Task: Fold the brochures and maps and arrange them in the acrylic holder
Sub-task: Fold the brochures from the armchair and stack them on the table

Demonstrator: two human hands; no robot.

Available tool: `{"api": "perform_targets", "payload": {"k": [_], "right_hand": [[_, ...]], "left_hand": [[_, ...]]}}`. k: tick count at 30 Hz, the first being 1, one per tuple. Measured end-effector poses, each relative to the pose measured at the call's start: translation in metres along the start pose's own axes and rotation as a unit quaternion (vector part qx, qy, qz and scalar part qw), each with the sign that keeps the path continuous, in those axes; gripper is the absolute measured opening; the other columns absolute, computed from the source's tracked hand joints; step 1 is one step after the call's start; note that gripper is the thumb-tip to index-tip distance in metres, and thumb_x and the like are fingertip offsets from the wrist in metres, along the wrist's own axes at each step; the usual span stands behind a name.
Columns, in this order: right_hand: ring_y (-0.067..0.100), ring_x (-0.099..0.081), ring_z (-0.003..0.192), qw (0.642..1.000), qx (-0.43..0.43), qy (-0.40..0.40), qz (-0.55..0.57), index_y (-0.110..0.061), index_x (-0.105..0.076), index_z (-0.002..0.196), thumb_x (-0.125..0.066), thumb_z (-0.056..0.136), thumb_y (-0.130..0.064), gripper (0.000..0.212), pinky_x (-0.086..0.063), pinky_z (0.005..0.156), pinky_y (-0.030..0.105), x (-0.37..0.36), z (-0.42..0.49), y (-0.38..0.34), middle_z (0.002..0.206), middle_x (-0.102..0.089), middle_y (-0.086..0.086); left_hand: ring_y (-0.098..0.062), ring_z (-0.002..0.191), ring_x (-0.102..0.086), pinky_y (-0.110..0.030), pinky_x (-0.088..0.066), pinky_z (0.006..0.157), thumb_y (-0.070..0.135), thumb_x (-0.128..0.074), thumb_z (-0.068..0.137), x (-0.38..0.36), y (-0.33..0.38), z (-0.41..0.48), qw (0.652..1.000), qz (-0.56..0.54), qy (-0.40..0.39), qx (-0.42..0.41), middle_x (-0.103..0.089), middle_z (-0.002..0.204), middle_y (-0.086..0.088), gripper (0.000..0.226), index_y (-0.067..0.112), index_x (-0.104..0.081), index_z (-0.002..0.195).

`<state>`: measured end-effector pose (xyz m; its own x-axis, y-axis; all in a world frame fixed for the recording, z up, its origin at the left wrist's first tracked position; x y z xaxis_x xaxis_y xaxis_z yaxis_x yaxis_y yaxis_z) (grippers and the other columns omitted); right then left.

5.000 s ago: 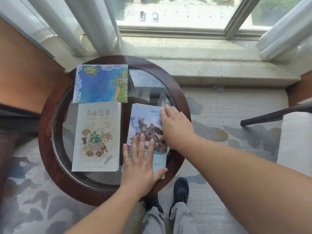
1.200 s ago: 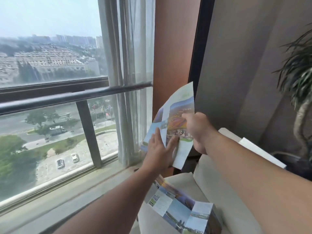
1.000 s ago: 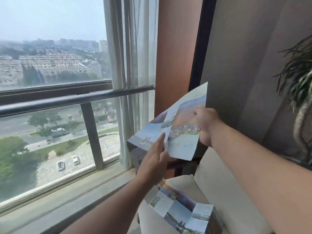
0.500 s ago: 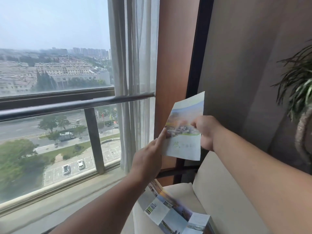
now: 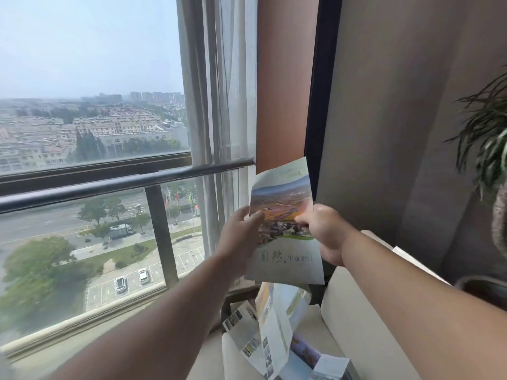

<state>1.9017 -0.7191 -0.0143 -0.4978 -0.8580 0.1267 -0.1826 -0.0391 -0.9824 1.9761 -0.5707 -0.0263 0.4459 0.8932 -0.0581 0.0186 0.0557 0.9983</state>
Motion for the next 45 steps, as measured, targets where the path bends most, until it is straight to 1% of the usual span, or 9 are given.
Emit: {"api": "perform_targets", "payload": {"k": [6, 10, 15, 21, 27, 30, 35, 42, 45], "right_hand": [[0.031, -0.064, 0.108, 0.998, -0.001, 0.025, 0.049, -0.018, -0.048, 0.134, -0.068, 0.088, -0.03, 0.051, -0.049, 0.1, 0.054, 0.005, -0.001, 0.015, 0.122, -0.064, 0.009], [0.037, -0.067, 0.107, 0.985, -0.119, -0.072, 0.1, -0.016, -0.061, 0.127, -0.063, 0.088, -0.046, 0.049, -0.048, 0.1, 0.054, -0.008, -0.005, 0.039, 0.126, -0.065, 0.016], [0.041, -0.071, 0.092, 0.99, -0.097, -0.044, 0.089, -0.006, -0.057, 0.126, -0.063, 0.094, -0.026, 0.038, -0.053, 0.091, 0.06, -0.008, -0.005, 0.034, 0.114, -0.069, 0.022], [0.036, -0.073, 0.085, 0.977, -0.136, -0.101, 0.13, -0.011, -0.059, 0.126, -0.058, 0.09, -0.038, 0.046, -0.059, 0.07, 0.042, -0.015, -0.013, 0.039, 0.112, -0.071, 0.021], [0.035, -0.046, 0.134, 0.991, -0.057, -0.053, 0.113, -0.013, -0.049, 0.14, -0.062, 0.092, -0.019, 0.05, -0.04, 0.107, 0.054, -0.01, -0.007, 0.031, 0.146, -0.048, 0.013], [0.034, -0.063, 0.115, 0.985, -0.111, -0.09, 0.097, -0.015, -0.055, 0.134, -0.064, 0.091, -0.036, 0.048, -0.052, 0.094, 0.05, -0.019, -0.017, 0.039, 0.134, -0.059, 0.014], [0.037, -0.064, 0.113, 0.966, -0.178, -0.188, 0.021, -0.018, -0.065, 0.125, -0.055, 0.077, -0.077, 0.077, -0.038, 0.109, 0.054, -0.024, -0.035, 0.06, 0.116, -0.071, 0.016], [0.038, -0.063, 0.115, 0.971, -0.145, -0.175, 0.079, -0.008, -0.059, 0.131, -0.056, 0.093, -0.048, 0.055, -0.043, 0.105, 0.051, -0.034, -0.042, 0.046, 0.122, -0.067, 0.023], [0.042, -0.068, 0.101, 0.978, -0.106, -0.122, 0.133, -0.004, -0.056, 0.13, -0.06, 0.095, -0.03, 0.043, -0.057, 0.082, 0.049, -0.028, -0.039, 0.039, 0.12, -0.066, 0.026]], "left_hand": [[-0.025, 0.059, -0.067, -0.035, -0.055, 0.051, 0.003, -0.055, 0.092, 0.008, 0.007, -0.002, 0.997, -0.074, -0.024, -0.005, -0.071, 0.083, -0.013, 0.021, 0.022, -0.065, 0.094], [-0.026, 0.059, -0.068, -0.033, -0.054, 0.048, -0.004, -0.051, 0.092, 0.004, 0.009, -0.008, 0.986, -0.141, -0.084, -0.009, -0.072, 0.082, -0.014, 0.025, 0.018, -0.061, 0.096], [-0.028, 0.065, -0.069, -0.033, -0.054, 0.049, -0.006, -0.052, 0.09, 0.009, 0.007, -0.014, 0.992, -0.104, -0.072, -0.024, -0.072, 0.089, -0.016, 0.024, 0.017, -0.06, 0.09], [-0.031, 0.067, -0.069, -0.036, -0.055, 0.052, -0.012, -0.048, 0.085, 0.008, 0.01, -0.02, 0.986, -0.134, -0.095, -0.03, -0.071, 0.09, -0.015, 0.028, 0.012, -0.057, 0.093], [-0.026, 0.063, -0.068, -0.034, -0.053, 0.052, -0.01, -0.045, 0.085, 0.016, 0.008, -0.025, 0.995, -0.063, -0.06, -0.044, -0.071, 0.083, -0.006, 0.028, 0.013, -0.057, 0.094], [-0.027, 0.066, -0.066, -0.036, -0.053, 0.052, -0.012, -0.042, 0.085, 0.016, 0.01, -0.029, 0.994, -0.076, -0.055, -0.049, -0.067, 0.089, -0.009, 0.031, 0.013, -0.057, 0.095], [-0.031, 0.073, -0.064, -0.038, -0.054, 0.061, -0.013, -0.043, 0.086, 0.017, 0.02, -0.034, 0.99, -0.106, -0.063, -0.066, -0.066, 0.092, -0.013, 0.032, 0.011, -0.056, 0.103], [-0.029, 0.071, -0.067, -0.036, -0.056, 0.057, -0.013, -0.043, 0.086, 0.021, 0.014, -0.034, 0.989, -0.122, -0.048, -0.061, -0.07, 0.088, -0.008, 0.036, 0.014, -0.058, 0.104], [-0.025, 0.068, -0.068, -0.034, -0.054, 0.053, -0.013, -0.043, 0.087, 0.022, 0.015, -0.031, 0.992, -0.108, -0.038, -0.063, -0.071, 0.085, -0.005, 0.036, 0.014, -0.057, 0.104]]}}
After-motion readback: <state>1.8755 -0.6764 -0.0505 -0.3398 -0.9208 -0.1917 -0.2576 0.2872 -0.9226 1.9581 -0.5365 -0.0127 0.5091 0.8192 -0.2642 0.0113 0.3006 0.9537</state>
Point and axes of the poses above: each hand's wrist, its own z-axis towards the middle knuckle, its own x-axis out of the back of the hand, y = z × x, the point moved 8 cm from there along z, towards the middle knuckle
